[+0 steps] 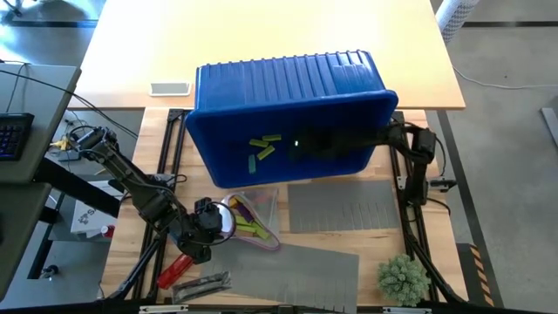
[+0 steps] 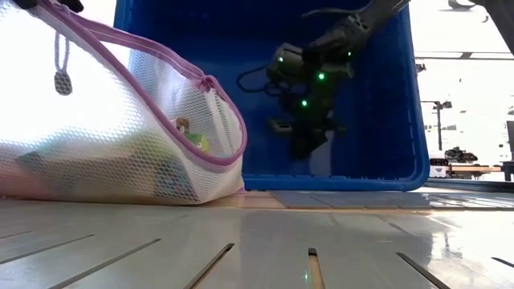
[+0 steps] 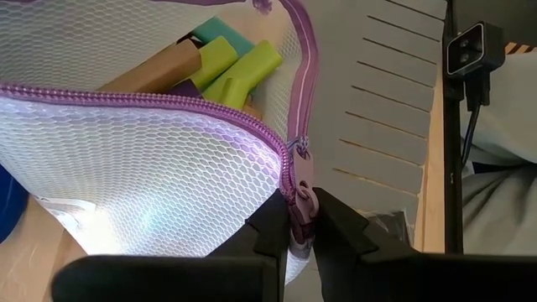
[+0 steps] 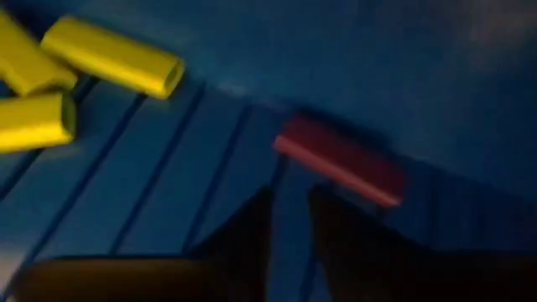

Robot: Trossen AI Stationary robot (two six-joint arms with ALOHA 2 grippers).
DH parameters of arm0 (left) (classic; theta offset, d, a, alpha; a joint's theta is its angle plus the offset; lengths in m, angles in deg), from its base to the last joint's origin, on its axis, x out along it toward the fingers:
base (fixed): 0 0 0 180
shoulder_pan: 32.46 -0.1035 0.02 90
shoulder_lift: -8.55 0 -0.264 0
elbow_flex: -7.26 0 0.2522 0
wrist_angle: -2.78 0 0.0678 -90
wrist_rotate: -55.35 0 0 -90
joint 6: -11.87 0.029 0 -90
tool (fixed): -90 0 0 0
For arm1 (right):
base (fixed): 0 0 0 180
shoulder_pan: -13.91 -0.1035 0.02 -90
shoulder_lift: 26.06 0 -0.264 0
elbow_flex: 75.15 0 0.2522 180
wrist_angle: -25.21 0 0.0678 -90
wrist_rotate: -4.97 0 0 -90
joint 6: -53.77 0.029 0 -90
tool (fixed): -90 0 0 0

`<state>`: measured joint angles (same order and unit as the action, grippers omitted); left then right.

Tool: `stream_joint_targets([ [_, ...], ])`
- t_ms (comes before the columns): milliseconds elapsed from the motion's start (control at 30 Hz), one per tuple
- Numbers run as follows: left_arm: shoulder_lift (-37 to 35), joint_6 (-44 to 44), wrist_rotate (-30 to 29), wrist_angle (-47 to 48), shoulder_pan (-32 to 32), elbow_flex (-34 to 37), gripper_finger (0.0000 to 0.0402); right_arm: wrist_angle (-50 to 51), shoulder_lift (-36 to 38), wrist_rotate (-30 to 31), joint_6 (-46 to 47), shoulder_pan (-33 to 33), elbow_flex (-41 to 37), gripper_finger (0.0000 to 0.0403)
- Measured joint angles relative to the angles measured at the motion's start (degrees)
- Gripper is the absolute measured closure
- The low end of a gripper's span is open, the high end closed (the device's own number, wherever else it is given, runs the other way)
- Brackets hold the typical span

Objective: Sort blocks

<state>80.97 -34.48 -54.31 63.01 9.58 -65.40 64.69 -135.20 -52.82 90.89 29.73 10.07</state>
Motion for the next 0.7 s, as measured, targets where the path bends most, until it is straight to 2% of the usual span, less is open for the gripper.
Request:
stream_joint_targets([
  [100, 0.0, 0.0, 0.0, 0.0, 0.0, 0.0, 0.0378, -0.2, 0.0, -12.5, -5.5, 4.5, 0.0, 0.0305],
  [167, 0.0, 0.0, 0.0, -0.1, 0.0, 0.0, 0.0378, 0.4, 0.0, -15.2, -5.5, 6.9, 0.0, 0.0284],
  [433, 0.0, 0.0, 0.0, -0.1, 0.0, 0.0, 0.0378, -4.6, -0.3, -8.2, -0.3, 10.2, 0.0, 0.0268],
  [700, 0.0, 0.0, 0.0, 0.0, 0.0, 0.0, 0.0378, -3.6, -5.2, -7.4, 4.5, 10.0, 0.2, 0.0268],
])
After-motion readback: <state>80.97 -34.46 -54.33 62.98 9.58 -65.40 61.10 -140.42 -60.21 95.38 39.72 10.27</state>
